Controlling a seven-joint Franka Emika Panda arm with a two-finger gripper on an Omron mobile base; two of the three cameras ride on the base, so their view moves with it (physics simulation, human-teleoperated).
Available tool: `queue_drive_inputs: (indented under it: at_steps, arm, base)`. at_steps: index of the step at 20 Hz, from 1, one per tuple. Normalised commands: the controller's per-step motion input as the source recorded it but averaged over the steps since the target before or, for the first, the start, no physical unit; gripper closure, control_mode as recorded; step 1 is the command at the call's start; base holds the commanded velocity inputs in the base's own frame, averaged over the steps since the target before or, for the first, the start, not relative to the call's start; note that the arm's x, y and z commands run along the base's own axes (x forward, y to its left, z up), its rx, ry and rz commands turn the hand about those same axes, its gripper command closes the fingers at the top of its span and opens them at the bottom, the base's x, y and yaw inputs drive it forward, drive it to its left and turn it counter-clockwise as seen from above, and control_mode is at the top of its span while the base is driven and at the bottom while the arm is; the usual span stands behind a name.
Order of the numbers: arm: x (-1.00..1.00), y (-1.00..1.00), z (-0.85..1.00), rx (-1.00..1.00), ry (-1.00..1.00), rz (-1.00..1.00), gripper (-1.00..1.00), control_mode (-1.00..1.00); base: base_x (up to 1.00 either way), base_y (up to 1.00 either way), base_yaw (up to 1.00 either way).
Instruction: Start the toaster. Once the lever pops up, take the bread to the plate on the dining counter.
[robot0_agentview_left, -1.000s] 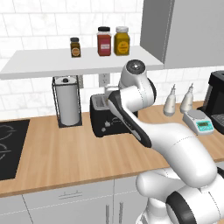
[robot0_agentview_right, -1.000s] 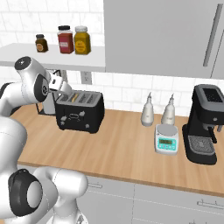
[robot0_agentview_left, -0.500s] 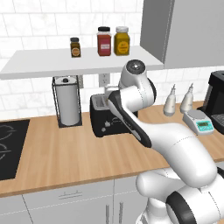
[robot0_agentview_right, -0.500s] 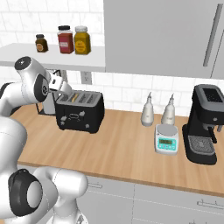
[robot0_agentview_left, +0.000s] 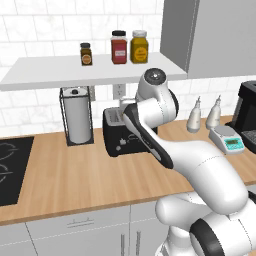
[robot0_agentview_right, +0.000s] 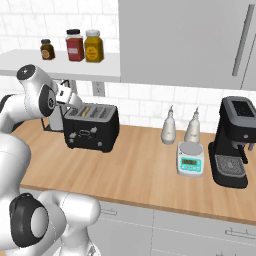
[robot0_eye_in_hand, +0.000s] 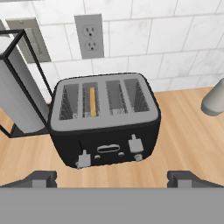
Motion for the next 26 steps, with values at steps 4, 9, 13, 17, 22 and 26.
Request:
queue_drive_inputs:
  at_steps: [4,9,13,17,22,26]
  arm:
    - [0.00,0.00,0.00,0.00,0.00,0.00,-1.00,-1.00]
    - [0.00,0.00,0.00,0.00,0.00,0.00,-1.00,-1.00]
    - [0.00,0.00,0.00,0.00,0.00,0.00,-1.00,-1.00]
    - [0.00,0.00,0.00,0.00,0.00,0.00,-1.00,-1.00]
    - [0.00,0.00,0.00,0.00,0.00,0.00,-1.00,-1.00]
    - [0.00,0.00,0.00,0.00,0.00,0.00,-1.00,-1.00]
  base:
    - [0.00,0.00,0.00]
    - [0.00,0.00,0.00]
    - [0.00,0.00,0.00]
    - [0.00,0.00,0.00]
    - [0.00,0.00,0.00]
    - [0.00,0.00,0.00]
